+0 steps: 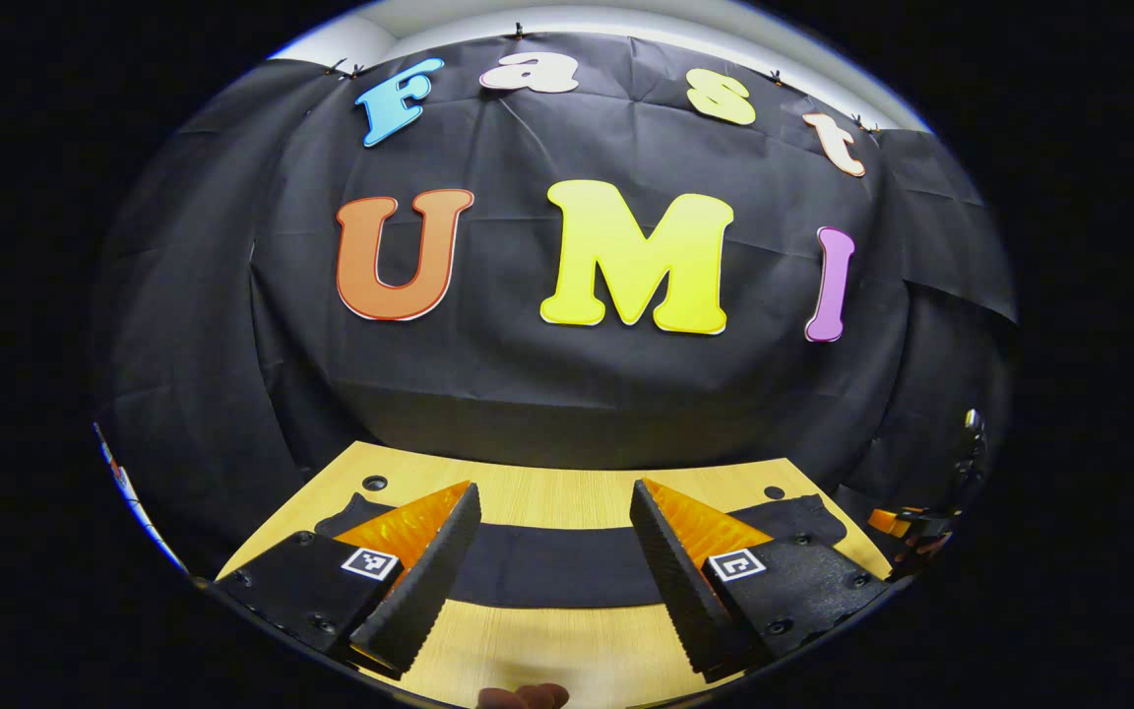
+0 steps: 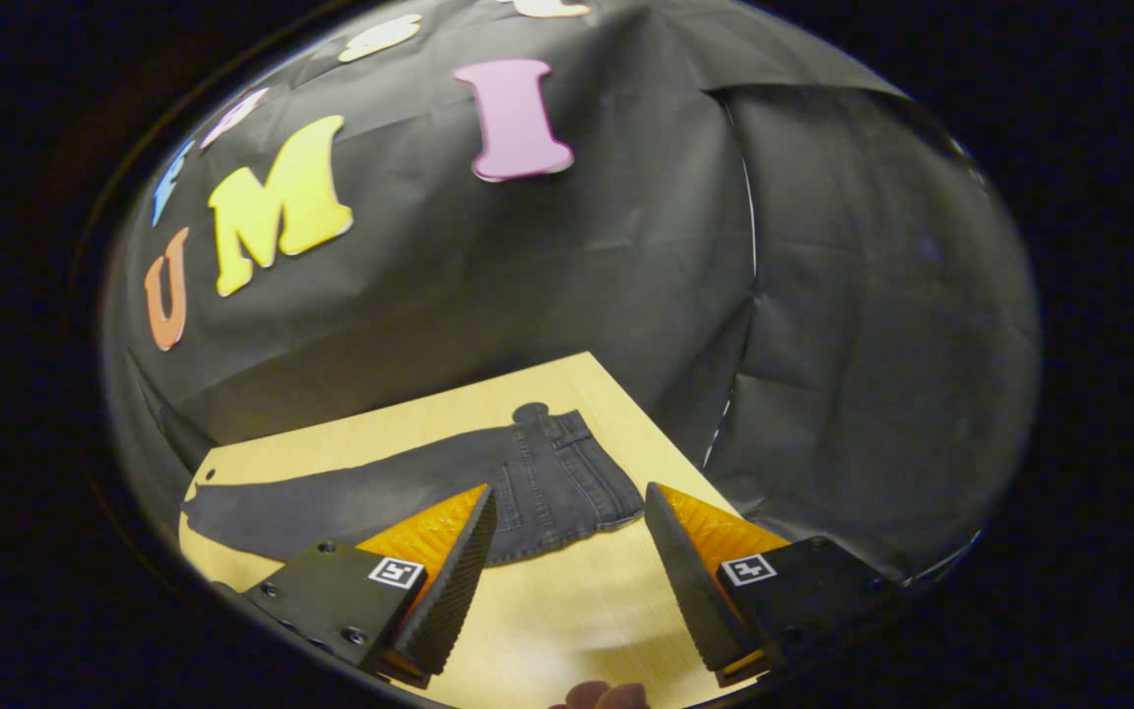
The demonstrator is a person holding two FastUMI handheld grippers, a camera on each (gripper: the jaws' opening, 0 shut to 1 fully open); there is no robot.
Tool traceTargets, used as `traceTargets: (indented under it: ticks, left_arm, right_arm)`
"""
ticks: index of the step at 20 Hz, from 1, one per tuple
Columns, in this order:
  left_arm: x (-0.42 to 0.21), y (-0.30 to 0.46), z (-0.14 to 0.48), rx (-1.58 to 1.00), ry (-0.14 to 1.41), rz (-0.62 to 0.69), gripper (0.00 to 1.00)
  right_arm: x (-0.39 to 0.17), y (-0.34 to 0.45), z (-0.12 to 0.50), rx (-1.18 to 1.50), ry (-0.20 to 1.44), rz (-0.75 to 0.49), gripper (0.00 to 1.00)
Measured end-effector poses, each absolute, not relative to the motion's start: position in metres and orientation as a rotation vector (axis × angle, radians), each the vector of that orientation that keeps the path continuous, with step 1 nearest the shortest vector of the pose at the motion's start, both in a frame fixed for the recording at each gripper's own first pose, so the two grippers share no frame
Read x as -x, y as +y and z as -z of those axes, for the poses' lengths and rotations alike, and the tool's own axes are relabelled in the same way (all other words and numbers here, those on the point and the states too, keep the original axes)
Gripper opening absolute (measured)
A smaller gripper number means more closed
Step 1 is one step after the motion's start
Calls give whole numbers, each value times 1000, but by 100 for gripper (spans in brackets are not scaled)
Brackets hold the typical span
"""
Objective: Grasp the waist and the cuffs of the jeans and fold them to make the two legs overlap; first hold the waist and fold one-third of the jeans toward the cuffs, then hold the cuffs and fold the remaining one-third in the same direction to finish folding.
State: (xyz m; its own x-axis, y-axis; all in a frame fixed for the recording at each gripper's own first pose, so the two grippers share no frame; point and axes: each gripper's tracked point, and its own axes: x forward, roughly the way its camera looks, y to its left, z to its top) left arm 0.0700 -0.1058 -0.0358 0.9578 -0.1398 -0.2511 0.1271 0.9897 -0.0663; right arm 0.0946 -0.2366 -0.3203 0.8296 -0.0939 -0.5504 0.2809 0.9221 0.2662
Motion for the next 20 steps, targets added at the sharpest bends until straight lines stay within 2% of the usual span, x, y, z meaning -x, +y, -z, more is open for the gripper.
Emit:
traceTargets:
  ticks: [2,6,8,10,11,14,15,16,19,20]
  left_arm:
    - [-68,-114,37,48,273,121,98]
    - [-65,-115,49,50,318,80,98]
    - [-67,-115,52,43,331,62,98]
    - [-68,-112,54,40,334,51,98]
    - [-71,-112,54,46,336,48,98]
    - [-72,-116,64,83,363,47,98]
    - [-73,-116,67,97,372,51,99]
    - [-73,-115,68,103,375,47,99]
    - [-73,-108,69,110,375,47,99]
    - [-72,-105,69,115,369,51,99]
  right_arm:
    - [-117,-254,351,-400,588,248,89]
    - [-141,-260,405,-451,659,278,93]
    - [-144,-258,419,-456,684,289,89]
    - [-147,-255,426,-478,691,289,90]
    - [-150,-255,426,-474,674,286,94]
    - [-147,-250,424,-449,682,256,80]
    - [-149,-247,423,-469,684,239,80]
    - [-147,-238,424,-508,698,218,64]
    - [-149,-238,419,-533,713,263,19]
    - [-146,-241,410,-535,701,277,23]
